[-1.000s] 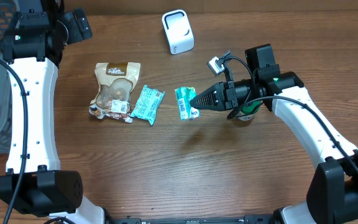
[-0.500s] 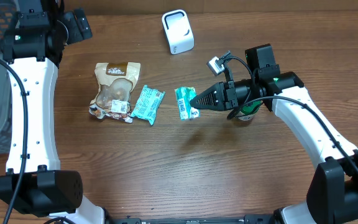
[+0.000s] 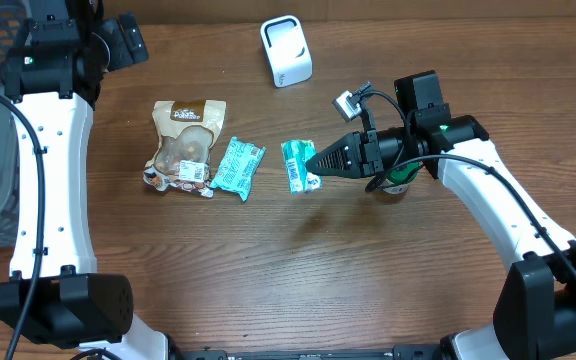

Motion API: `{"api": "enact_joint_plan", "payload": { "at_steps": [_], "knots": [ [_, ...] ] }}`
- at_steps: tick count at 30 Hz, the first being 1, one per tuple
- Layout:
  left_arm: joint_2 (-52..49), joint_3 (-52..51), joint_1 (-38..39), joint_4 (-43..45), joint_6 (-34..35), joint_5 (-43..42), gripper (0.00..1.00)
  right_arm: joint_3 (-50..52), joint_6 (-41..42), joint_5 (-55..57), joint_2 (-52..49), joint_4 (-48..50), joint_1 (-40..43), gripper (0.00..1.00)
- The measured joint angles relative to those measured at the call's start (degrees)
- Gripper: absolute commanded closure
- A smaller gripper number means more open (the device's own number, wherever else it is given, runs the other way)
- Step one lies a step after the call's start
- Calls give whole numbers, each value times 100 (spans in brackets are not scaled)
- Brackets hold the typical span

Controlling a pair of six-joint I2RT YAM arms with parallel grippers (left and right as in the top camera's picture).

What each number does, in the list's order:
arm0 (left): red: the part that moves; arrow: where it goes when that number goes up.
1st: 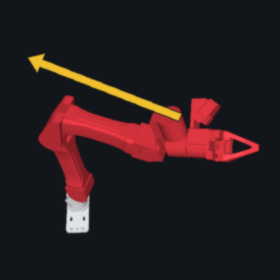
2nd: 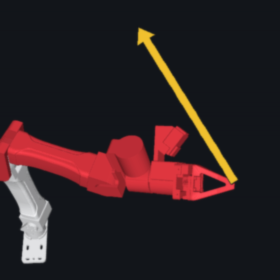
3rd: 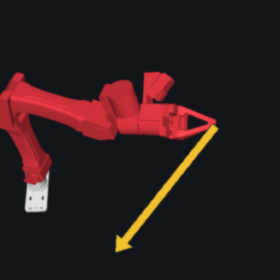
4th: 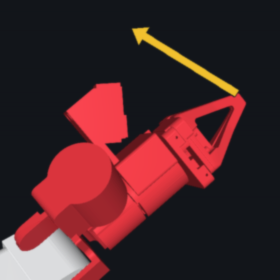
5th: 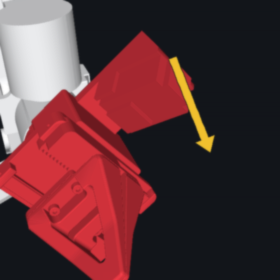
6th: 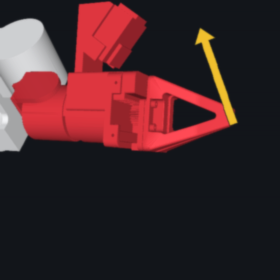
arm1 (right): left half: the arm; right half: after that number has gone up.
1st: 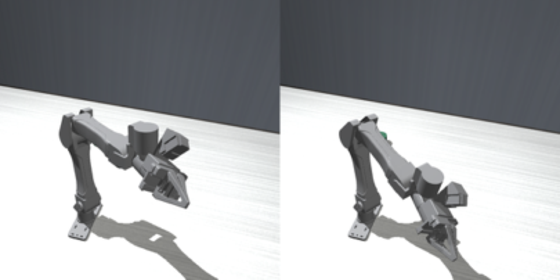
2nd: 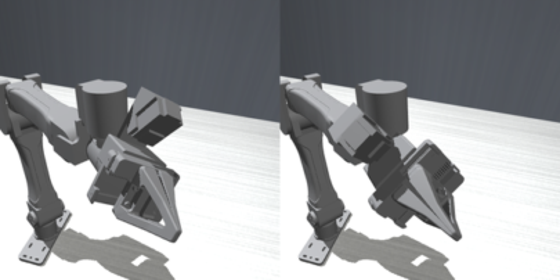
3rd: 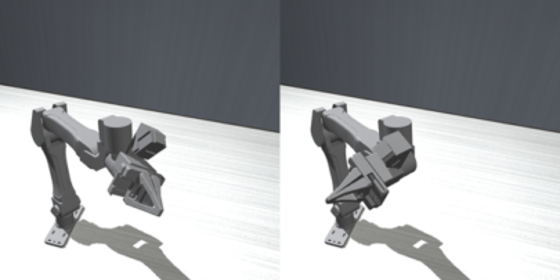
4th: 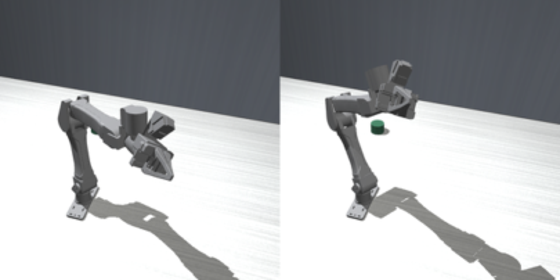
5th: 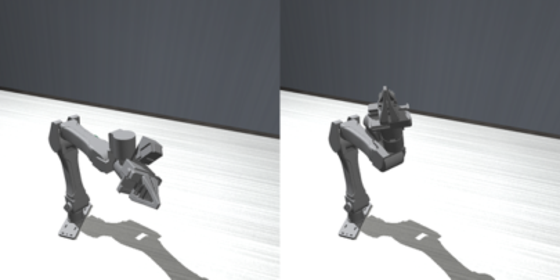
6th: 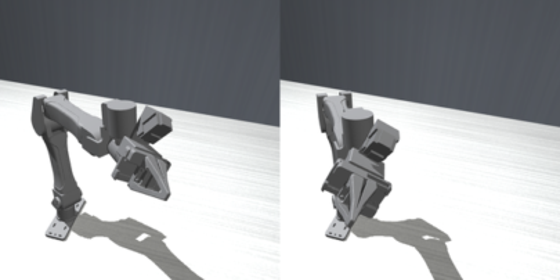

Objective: Scan the item barcode
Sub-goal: 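Lift the small teal pack upright with the right gripper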

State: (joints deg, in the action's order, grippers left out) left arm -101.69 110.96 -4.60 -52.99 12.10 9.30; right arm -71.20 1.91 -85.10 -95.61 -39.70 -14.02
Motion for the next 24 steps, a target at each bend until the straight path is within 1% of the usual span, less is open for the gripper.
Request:
{"api": "enact_joint_plan", "payload": {
  "at_steps": [8, 18, 21, 24],
  "knots": [
    [0, 0, 0, 0, 0, 0, 0, 0, -2, 9, 0, 0, 2, 96],
    [0, 0, 0, 0, 0, 0, 0, 0, -2, 299, 0, 0, 0, 96],
    [0, 0, 0, 0, 0, 0, 0, 0, 0, 632, 0, -17, 0, 96],
    [0, 0, 0, 0, 0, 0, 0, 0, 22, 1327, 0, -96, -13, 96]
  ]
}}
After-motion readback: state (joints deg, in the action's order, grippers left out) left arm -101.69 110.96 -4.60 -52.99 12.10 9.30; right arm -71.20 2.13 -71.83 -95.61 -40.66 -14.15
